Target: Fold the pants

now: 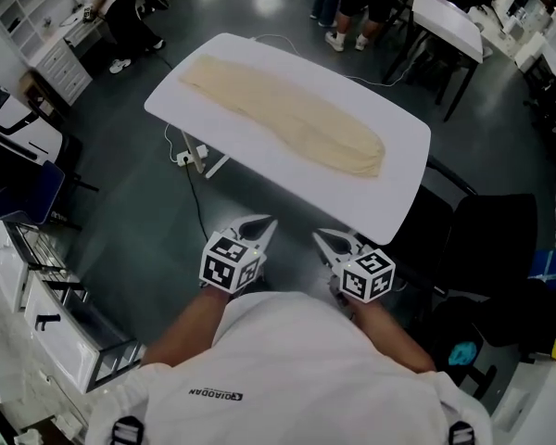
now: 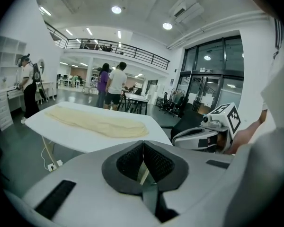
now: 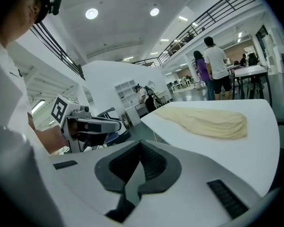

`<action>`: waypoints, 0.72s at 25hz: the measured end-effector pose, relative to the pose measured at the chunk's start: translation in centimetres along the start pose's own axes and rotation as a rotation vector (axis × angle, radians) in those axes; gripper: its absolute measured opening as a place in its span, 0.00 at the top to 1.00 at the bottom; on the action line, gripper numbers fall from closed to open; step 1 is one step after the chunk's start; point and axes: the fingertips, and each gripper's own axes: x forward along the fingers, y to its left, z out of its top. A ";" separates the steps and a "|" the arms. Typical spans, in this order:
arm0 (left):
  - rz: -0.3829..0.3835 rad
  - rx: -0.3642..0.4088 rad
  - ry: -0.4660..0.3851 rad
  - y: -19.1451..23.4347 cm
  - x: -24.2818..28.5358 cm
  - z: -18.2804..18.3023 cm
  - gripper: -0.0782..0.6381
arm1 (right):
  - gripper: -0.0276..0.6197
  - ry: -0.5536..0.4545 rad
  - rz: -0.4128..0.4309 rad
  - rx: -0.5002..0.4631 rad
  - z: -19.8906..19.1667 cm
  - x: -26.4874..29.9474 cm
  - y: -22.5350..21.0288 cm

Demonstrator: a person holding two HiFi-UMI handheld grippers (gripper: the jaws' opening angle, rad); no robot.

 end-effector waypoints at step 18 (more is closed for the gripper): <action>-0.064 0.038 0.016 19.1 2.5 6.2 0.85 | 0.93 -0.015 -0.130 0.045 7.4 16.3 -4.0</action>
